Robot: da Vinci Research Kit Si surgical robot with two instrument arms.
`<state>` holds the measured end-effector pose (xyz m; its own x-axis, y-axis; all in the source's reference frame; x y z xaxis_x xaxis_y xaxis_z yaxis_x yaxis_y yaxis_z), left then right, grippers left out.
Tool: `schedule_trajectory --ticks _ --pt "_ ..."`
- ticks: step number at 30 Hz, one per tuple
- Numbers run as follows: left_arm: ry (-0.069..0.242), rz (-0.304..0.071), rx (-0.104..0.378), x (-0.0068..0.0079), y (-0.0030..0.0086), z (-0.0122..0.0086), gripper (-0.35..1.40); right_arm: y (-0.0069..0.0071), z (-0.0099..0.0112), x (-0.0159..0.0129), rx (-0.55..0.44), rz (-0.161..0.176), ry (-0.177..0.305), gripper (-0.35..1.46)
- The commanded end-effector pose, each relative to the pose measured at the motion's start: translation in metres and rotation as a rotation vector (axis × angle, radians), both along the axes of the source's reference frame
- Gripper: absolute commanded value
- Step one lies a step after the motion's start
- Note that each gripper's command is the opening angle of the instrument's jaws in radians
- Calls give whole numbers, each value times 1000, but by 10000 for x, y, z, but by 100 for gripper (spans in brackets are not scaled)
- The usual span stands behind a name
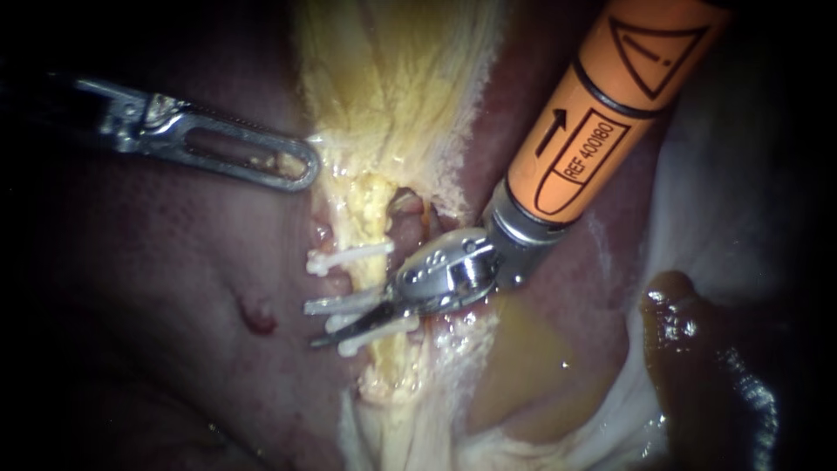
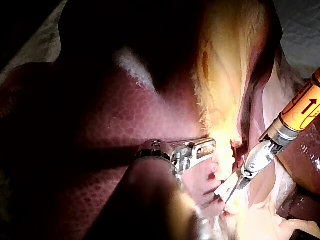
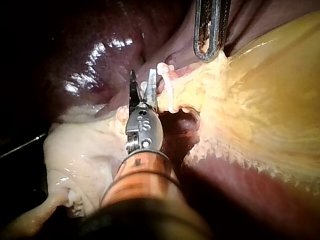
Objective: Go to the cutting position left tube
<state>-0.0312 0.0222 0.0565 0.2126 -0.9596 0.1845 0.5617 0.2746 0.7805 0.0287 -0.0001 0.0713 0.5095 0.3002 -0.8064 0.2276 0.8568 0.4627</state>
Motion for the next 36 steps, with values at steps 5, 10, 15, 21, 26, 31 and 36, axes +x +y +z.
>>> schedule_trajectory --ticks 5,10,15,21,26,31,36 --pt "0 0 0 0 0 0 -35 0 0 0 0 0 0 34" --pt "0 0 0 1 0 0 -35 0 -1 -3 1 1 3 47" --pt "0 1 0 2 0 0 -35 0 -5 -14 0 8 10 73" --pt "-1 1 0 2 0 0 -35 3 -11 -30 0 12 13 86" --pt "-1 2 0 4 0 0 -35 6 -18 -45 1 15 17 89" --pt "-1 2 0 5 0 -1 -35 11 -24 -66 0 23 18 91" --pt "-2 3 1 5 0 -1 -35 15 -23 -84 3 20 20 94"
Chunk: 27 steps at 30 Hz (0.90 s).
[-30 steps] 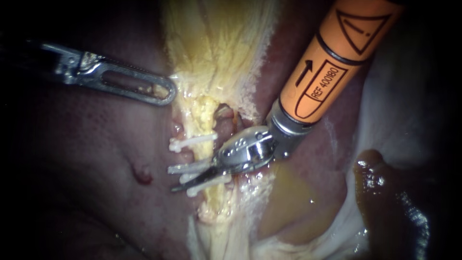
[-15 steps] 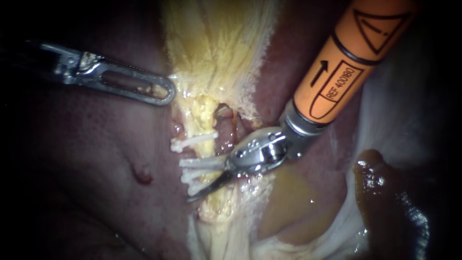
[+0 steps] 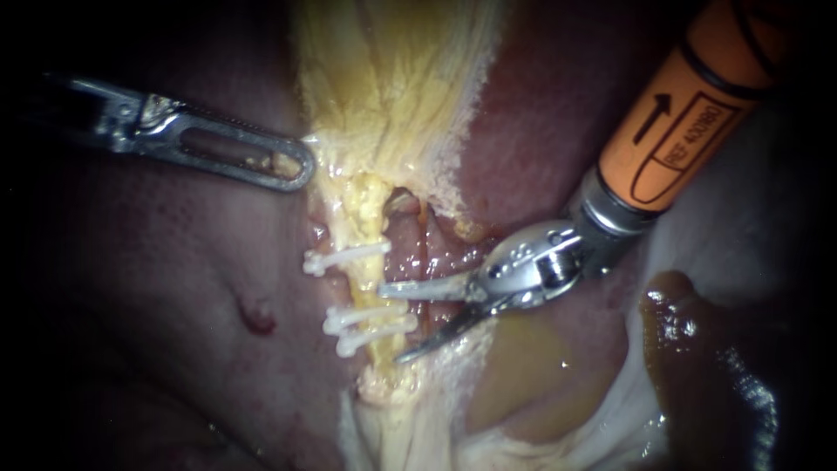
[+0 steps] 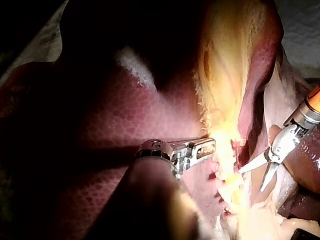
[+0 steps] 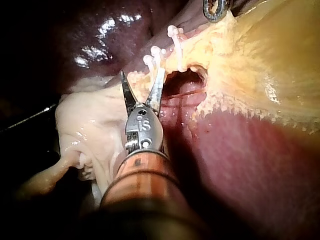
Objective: Go to the cutting position left tube
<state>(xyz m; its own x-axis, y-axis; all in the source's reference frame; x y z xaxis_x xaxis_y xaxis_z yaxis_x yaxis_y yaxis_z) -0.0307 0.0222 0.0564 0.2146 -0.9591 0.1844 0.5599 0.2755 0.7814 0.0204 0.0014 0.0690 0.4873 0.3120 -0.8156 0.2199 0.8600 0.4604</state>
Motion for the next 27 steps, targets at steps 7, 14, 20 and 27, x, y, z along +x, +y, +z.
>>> schedule_trajectory --ticks 7,14,20,27 --pt "0 0 1 1 0 -1 -35 7 13 -5 -4 4 12 108" --pt "0 0 1 1 0 -1 -35 12 25 1 25 29 8 120" --pt "0 -1 1 0 -1 -4 -35 8 38 8 51 31 2 121" --pt "-1 1 2 2 0 -5 -35 8 54 10 71 29 -4 123"
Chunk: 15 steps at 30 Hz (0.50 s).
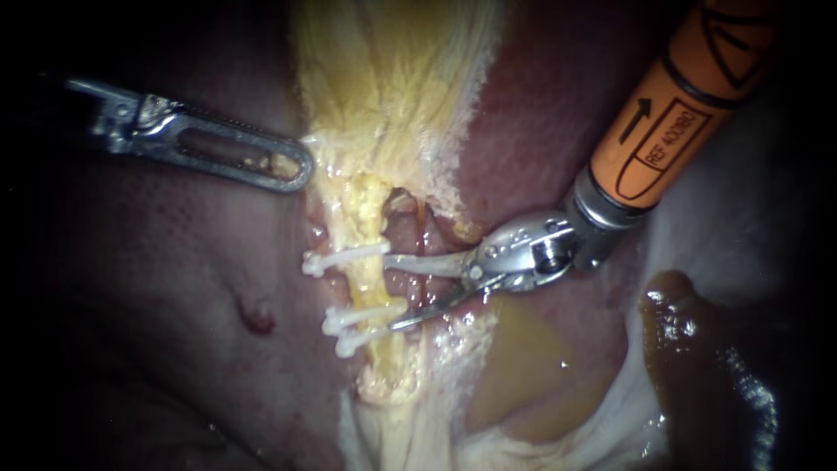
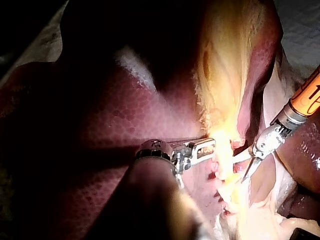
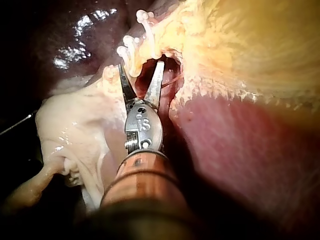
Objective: Go to the cutting position left tube
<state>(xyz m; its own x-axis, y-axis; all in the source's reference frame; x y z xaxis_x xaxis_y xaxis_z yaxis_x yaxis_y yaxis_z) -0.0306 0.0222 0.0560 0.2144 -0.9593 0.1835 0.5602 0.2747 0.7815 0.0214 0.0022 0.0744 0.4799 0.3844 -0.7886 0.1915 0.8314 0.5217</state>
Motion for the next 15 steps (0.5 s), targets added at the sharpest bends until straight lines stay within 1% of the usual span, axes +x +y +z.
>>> schedule_trajectory --ticks 1,5,15 --pt "-1 1 1 0 0 0 -35 1 2 -1 6 -3 0 123" --pt "-1 1 1 1 0 0 -35 3 7 -2 29 -3 -6 125" --pt "-2 1 1 2 0 -1 -35 2 11 0 80 -17 17 128"
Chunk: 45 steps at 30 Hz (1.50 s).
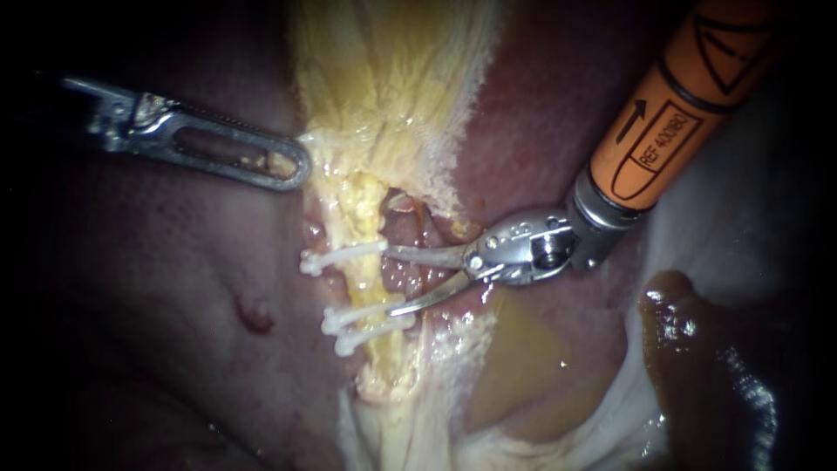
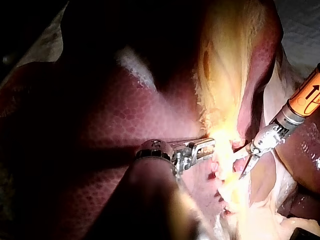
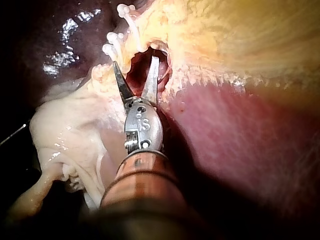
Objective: Go to the cutting position left tube
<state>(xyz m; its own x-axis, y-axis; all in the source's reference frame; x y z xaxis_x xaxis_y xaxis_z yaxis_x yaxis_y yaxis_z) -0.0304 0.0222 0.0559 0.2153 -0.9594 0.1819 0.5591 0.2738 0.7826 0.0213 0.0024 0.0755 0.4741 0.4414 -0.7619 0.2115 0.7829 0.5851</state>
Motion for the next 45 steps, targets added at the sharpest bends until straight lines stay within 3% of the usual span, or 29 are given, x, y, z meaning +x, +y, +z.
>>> schedule_trajectory --ticks 1,13,27,34,45 --pt "-1 0 -1 0 0 0 -35 0 0 2 3 -3 4 128" --pt "-1 0 -1 0 0 0 -35 -11 -13 20 41 -42 69 130" --pt "0 0 -1 -1 0 0 -35 -21 -20 59 77 -53 124 131" --pt "0 -1 -1 -3 1 0 -35 -27 -29 82 112 -40 174 136" --pt "0 -1 -1 -3 1 1 -35 -25 -31 96 139 21 143 138"
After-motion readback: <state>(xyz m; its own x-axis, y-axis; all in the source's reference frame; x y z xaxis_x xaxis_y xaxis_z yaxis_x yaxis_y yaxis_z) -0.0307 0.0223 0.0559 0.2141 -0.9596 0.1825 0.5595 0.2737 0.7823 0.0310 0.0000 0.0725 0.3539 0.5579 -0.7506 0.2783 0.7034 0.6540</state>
